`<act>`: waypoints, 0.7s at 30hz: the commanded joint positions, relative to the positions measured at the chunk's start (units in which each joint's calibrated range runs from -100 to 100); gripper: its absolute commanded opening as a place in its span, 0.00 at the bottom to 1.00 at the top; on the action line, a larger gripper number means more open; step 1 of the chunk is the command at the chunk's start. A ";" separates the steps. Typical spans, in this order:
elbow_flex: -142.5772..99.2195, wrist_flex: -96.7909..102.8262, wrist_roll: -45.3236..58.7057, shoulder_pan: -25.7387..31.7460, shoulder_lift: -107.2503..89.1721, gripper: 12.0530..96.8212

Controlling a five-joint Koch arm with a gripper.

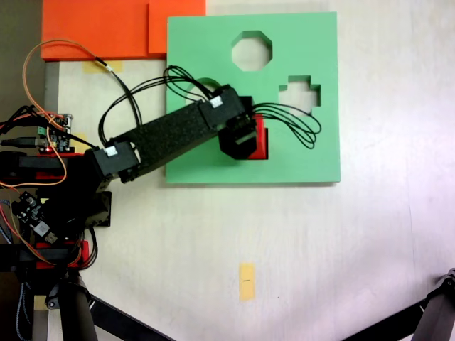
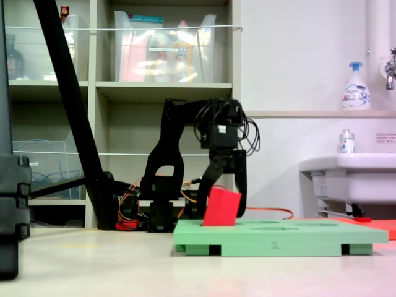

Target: Put the square block into the corresponding hole

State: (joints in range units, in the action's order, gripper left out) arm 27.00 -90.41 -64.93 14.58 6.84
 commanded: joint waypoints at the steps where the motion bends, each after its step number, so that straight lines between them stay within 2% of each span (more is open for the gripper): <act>1: 0.32 -1.89 -0.05 -0.39 2.66 0.24; 2: 0.32 -1.79 -0.05 -0.39 2.94 0.30; 4: 0.32 -1.70 0.49 -0.34 3.36 0.49; 5: 0.32 -1.70 1.22 -0.29 3.22 0.53; 8: -1.27 -1.70 2.00 -0.44 1.40 0.53; 9: -1.37 -1.70 2.20 -0.49 0.84 0.57; 11: -1.47 -1.70 2.30 -0.44 -0.56 0.74; 13: -1.57 -1.79 2.64 -0.44 -2.93 0.86; 17: -3.27 -2.08 3.57 -0.68 -16.34 0.88; 21: -4.46 -3.05 8.99 -1.95 -41.34 0.88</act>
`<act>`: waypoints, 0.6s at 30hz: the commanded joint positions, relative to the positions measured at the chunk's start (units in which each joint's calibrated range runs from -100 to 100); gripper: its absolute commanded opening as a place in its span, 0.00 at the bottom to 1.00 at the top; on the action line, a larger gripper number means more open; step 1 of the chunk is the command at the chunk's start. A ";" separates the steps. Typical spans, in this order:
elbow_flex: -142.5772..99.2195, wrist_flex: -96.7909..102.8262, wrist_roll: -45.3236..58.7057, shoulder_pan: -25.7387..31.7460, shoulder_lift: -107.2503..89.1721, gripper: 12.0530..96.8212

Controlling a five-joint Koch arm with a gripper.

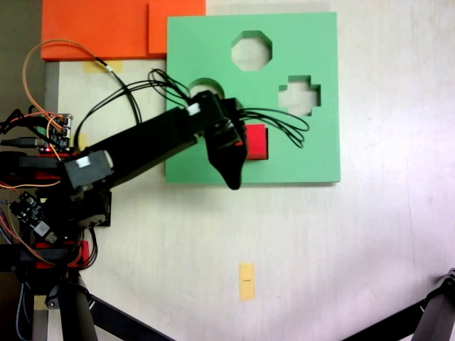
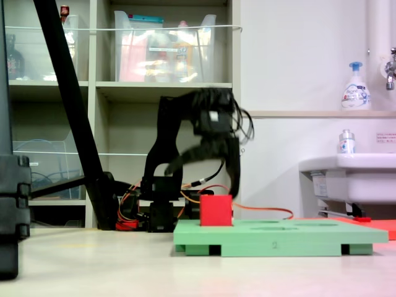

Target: Put the square block into the corresponding hole

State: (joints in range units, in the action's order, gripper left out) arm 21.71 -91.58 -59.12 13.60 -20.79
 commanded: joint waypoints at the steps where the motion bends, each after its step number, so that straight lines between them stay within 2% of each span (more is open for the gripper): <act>1: 0.83 -1.87 5.08 -1.51 -19.57 0.88; 4: 1.13 0.34 15.53 -2.59 -34.65 0.88; 6: 0.73 4.39 27.06 -3.61 -46.11 0.87; 8: 0.23 10.36 30.72 -5.57 -54.21 0.67; 9: -0.87 13.25 31.11 -6.84 -57.00 0.61; 13: -15.52 21.24 36.83 -9.91 -66.92 0.60; 15: -31.77 32.99 39.80 -11.43 -75.30 0.59; 16: -42.64 43.10 42.05 -12.21 -79.21 0.55; 18: -64.78 67.84 45.52 -12.89 -79.21 0.53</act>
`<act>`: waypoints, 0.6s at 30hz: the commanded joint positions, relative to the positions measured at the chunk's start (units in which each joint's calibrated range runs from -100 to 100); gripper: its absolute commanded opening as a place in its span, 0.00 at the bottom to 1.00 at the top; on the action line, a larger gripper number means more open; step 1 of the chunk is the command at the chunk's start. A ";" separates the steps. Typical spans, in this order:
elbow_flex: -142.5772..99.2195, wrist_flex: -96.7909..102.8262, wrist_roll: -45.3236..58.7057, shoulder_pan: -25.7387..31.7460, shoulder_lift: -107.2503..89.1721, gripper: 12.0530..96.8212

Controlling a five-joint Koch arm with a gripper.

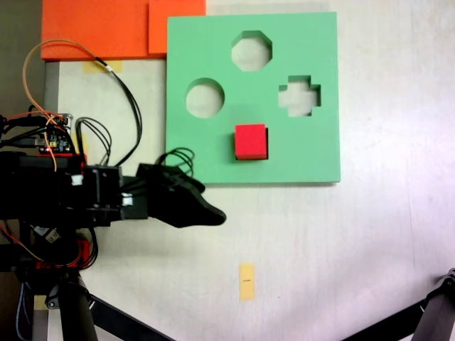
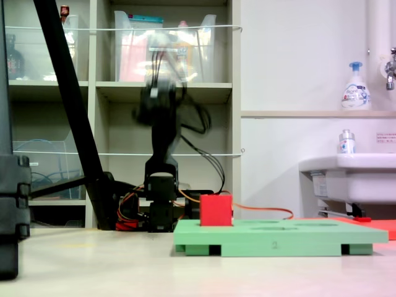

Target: Put the square block into the corresponding hole

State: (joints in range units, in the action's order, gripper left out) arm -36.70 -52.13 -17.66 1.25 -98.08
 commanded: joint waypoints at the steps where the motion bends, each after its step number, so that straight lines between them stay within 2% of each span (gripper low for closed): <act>1: -12.16 34.56 4.35 -0.88 -1.92 0.53; 4: -23.62 42.74 6.06 -1.51 -1.92 0.53; 8: -44.46 64.50 9.67 -1.22 -1.92 0.53; 14: -63.30 77.69 13.87 -0.29 -1.92 0.52; 16: -63.30 77.79 14.46 -0.24 -1.92 0.52; 18: -63.30 69.51 14.46 -0.24 -1.92 0.52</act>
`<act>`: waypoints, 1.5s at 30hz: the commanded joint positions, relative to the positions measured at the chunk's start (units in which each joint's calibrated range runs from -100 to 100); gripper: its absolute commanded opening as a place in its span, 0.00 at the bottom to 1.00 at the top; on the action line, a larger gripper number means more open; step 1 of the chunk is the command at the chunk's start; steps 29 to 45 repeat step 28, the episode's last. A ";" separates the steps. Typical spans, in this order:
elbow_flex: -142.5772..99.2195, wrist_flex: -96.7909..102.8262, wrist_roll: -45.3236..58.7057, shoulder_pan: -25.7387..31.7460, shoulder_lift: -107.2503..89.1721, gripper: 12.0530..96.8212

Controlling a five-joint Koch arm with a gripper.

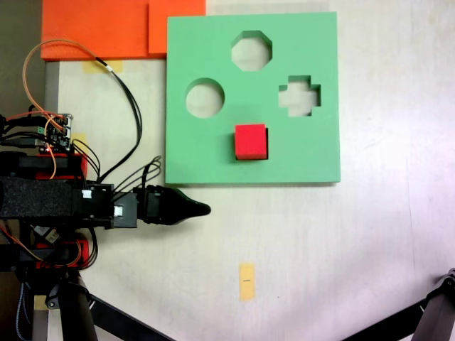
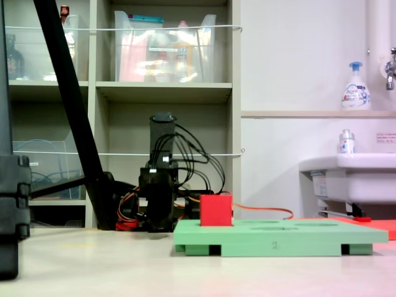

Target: Put the square block into the corresponding hole

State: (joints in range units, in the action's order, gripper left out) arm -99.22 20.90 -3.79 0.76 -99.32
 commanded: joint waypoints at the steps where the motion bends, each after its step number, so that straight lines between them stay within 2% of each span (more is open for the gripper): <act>1: -0.78 -6.31 0.59 0.24 -0.68 0.52; 5: -0.78 -16.04 0.59 1.66 -0.68 0.51; 8: -0.78 -18.06 0.59 2.15 -0.68 0.43; 45: -0.78 -18.06 0.49 2.10 -0.68 0.43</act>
